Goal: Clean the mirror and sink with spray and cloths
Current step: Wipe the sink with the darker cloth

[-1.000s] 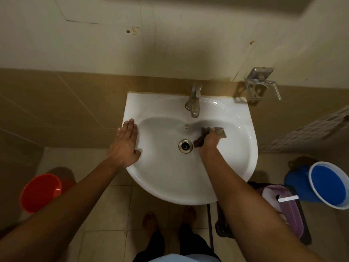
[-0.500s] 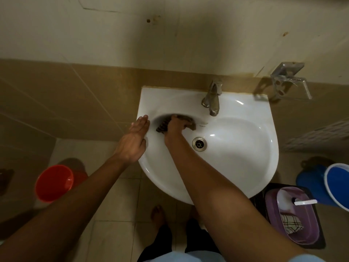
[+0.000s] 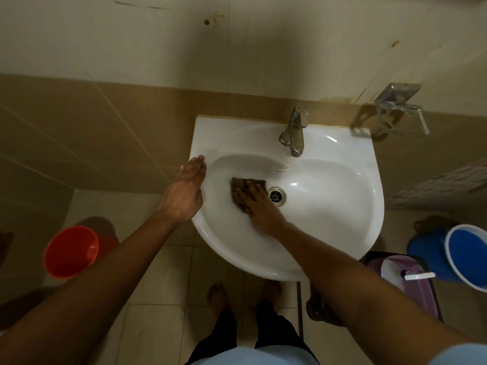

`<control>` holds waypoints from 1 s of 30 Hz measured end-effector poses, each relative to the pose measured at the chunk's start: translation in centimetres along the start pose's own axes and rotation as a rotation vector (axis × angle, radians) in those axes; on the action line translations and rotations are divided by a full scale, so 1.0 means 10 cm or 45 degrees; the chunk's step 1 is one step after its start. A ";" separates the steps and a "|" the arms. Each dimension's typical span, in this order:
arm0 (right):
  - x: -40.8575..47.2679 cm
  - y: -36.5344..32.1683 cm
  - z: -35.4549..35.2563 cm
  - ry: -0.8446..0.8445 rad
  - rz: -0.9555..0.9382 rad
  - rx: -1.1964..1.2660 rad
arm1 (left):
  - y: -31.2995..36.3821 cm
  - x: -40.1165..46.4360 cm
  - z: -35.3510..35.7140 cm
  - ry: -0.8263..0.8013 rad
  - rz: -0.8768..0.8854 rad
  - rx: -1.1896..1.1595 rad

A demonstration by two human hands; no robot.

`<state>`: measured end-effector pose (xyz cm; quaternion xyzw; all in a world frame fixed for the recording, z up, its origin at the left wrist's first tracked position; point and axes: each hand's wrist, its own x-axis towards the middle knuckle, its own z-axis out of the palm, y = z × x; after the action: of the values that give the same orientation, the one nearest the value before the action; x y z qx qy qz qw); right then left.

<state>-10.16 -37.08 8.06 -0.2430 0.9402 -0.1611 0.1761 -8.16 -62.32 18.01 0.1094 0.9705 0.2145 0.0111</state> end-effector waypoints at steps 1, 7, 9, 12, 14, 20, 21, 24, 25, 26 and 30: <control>-0.06 0.15 -0.05 -0.020 0.074 -0.074 | 0.01 0.00 0.00 -0.002 -0.003 0.006; -0.48 0.20 -0.21 -0.086 0.311 -0.087 | 0.03 -0.01 0.01 -0.024 -0.019 0.032; -0.59 0.02 -0.20 -0.110 0.363 -0.003 | 0.05 0.00 0.02 -0.016 -0.029 0.042; -0.76 -0.26 -0.17 -0.096 0.249 0.133 | 0.07 0.00 0.03 -0.011 -0.043 0.041; -0.90 -0.45 -0.20 -0.091 0.129 0.235 | 0.08 -0.01 0.02 -0.025 -0.044 0.057; -1.25 -0.89 -0.67 -0.117 0.192 0.673 | 0.16 0.01 -0.02 -0.100 -0.082 0.157; -1.28 -0.93 -0.68 -0.090 0.181 0.699 | 0.16 0.01 -0.02 -0.103 -0.084 0.162; -1.41 -1.09 -0.65 -0.051 0.060 0.538 | 0.20 -0.03 -0.03 -0.117 -0.085 0.193; -1.44 -1.11 -0.59 -0.022 0.010 0.359 | 0.21 -0.04 -0.04 -0.130 -0.090 0.199; -1.47 -1.12 -0.52 0.012 -0.038 0.162 | 0.24 -0.07 -0.05 -0.147 -0.099 0.201; -1.55 -1.11 -0.33 0.195 -0.139 -0.171 | 0.34 -0.22 -0.06 -0.192 -0.152 0.238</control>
<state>5.58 -37.63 19.24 -0.2921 0.9449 -0.1252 0.0781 -5.38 -60.02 19.92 0.0678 0.9875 0.1134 0.0864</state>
